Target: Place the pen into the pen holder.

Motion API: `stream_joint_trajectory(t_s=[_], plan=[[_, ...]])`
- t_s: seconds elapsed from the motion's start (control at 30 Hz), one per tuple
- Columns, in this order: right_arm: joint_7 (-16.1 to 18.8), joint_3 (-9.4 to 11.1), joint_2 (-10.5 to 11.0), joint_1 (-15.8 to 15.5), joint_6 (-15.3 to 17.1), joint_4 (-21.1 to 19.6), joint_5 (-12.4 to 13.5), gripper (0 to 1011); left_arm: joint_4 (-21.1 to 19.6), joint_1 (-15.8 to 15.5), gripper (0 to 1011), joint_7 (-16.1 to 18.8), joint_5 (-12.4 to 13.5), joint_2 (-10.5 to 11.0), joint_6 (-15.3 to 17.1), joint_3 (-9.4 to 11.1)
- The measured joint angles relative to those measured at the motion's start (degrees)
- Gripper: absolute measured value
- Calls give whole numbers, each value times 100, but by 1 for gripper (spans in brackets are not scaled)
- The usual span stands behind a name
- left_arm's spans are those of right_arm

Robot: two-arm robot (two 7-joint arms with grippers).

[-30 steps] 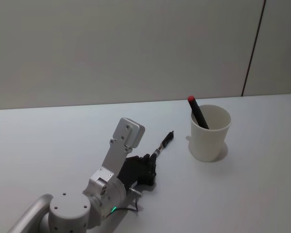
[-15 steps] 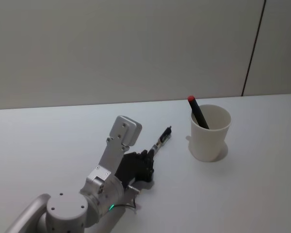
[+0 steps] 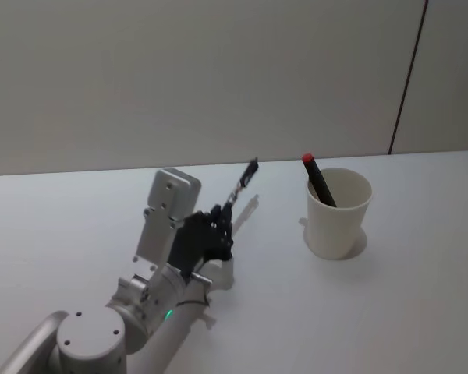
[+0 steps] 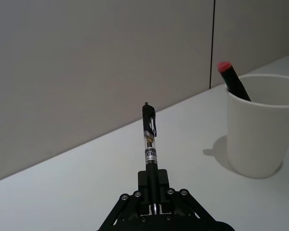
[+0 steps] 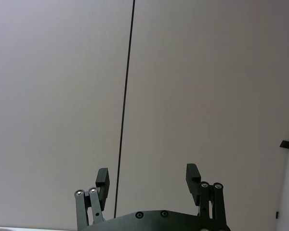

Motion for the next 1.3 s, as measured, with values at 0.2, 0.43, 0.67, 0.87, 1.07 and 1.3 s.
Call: stream_joint_trajectory(t_s=[0.2, 0.43, 0.67, 0.87, 1.07, 1.3], plan=[[0, 0, 0, 0, 0, 0, 0, 1001, -11, 4, 121, 117, -39, 4, -519, -76], [0, 0, 0, 0, 0, 0, 0, 1001, -22, -62, 121, 174, -48, -20, -1073, -166], [0, 0, 0, 0, 0, 0, 0, 1001, -23, -176, 121, 180, -33, -72, -1575, -255], [0, 0, 0, 0, 0, 0, 0, 1001, -12, -327, 121, 145, -17, -140, -1985, -344], [0, 0, 0, 0, 0, 0, 0, 1001, 3, -406, 121, 114, -14, -178, -2181, -389], [0, 0, 0, 0, 0, 0, 0, 1001, 12, -465, 121, 90, -10, -206, -2337, -423]])
